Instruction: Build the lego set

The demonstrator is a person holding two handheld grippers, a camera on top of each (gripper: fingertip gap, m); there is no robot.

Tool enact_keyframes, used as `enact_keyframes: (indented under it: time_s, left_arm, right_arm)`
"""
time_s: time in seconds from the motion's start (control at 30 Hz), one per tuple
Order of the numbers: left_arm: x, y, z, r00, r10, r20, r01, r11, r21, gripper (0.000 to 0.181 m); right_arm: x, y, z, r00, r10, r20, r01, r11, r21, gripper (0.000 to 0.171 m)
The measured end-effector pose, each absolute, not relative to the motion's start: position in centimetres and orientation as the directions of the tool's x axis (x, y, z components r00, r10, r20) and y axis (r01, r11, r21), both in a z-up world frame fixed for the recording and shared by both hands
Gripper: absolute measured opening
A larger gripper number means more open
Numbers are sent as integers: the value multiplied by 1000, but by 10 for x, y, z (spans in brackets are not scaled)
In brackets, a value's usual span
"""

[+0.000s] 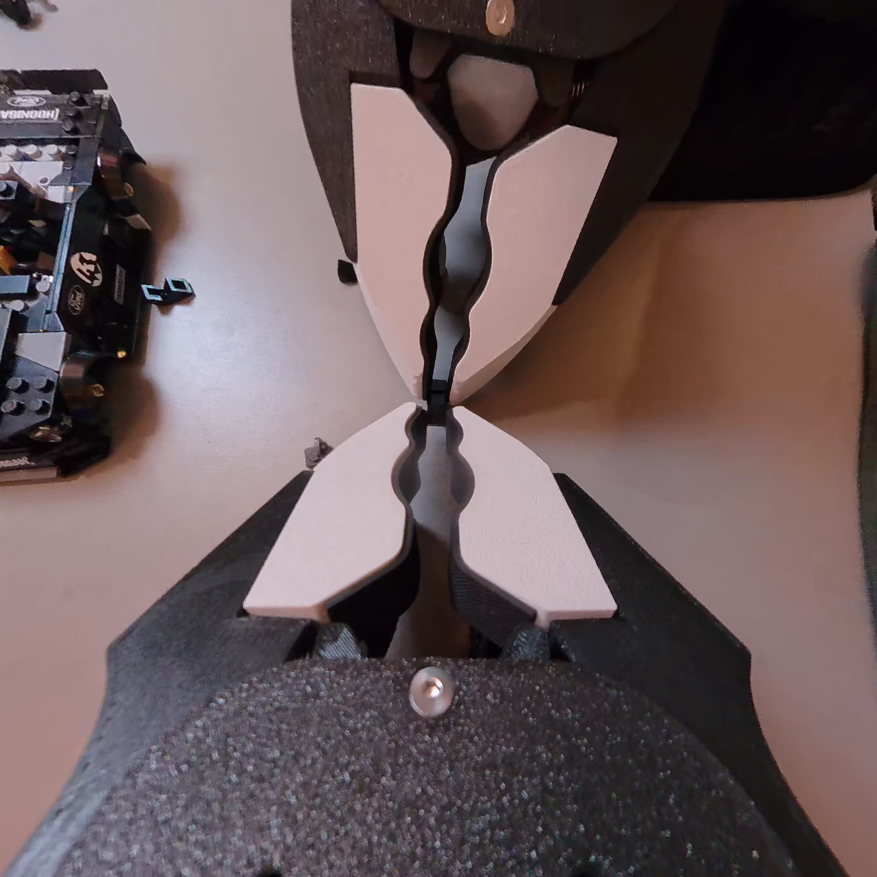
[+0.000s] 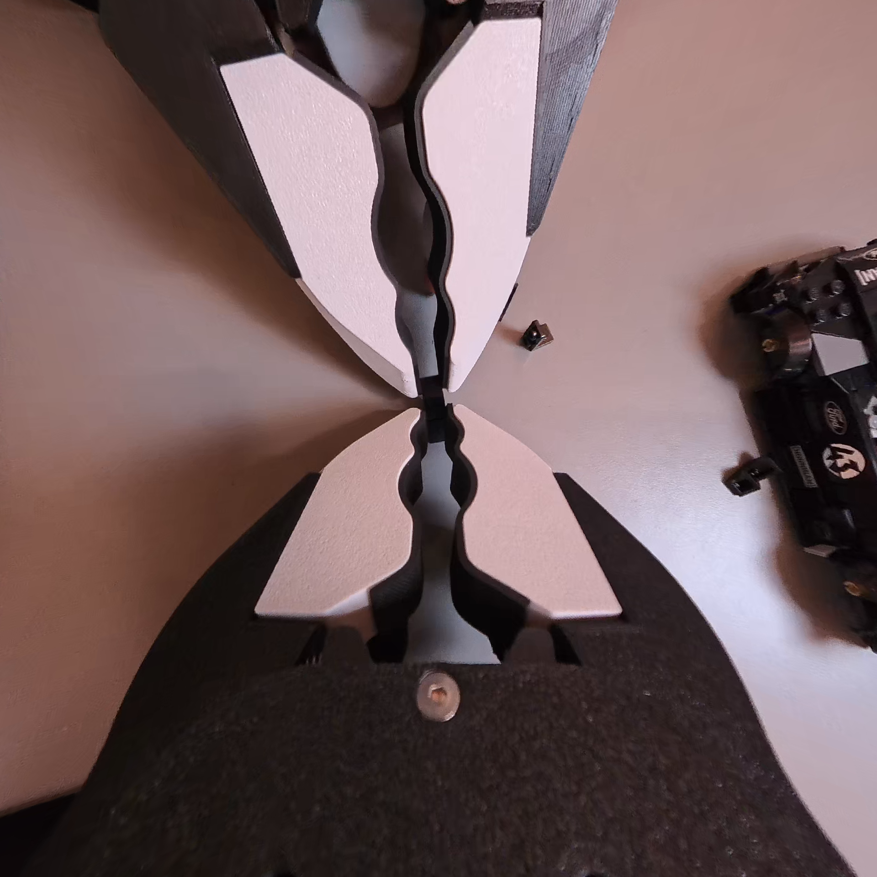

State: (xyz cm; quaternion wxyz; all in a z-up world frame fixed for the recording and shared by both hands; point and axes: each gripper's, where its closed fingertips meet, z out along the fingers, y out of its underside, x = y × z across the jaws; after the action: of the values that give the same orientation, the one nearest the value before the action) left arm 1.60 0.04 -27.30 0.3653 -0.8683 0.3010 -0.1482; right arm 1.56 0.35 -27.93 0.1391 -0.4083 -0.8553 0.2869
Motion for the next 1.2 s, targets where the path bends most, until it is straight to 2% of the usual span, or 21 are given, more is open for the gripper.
enact_keyframes:
  time_s: [0.43,0.47,0.53,1.1,1.2]
  left_arm:
    - [17,0,-270,774,-632,27,-401,-523,-752,11]
    - [17,-1,-268,775,-631,34,-391,-522,-758,14]
    - [16,-1,-266,778,-627,33,-384,-517,-765,17]
    - [24,-4,-274,756,-655,-4,-443,-507,-739,16]
    - [25,-6,-276,747,-664,-15,-459,-499,-735,16]
  right_arm:
    - [16,1,-277,-610,792,21,589,471,-656,8]
    - [16,0,-276,-614,789,18,584,470,-662,20]
    - [18,4,-274,-617,786,27,579,478,-660,24]
    - [26,17,-280,-676,736,33,548,532,-645,23]
    - [22,12,-281,-697,716,36,531,549,-646,17]
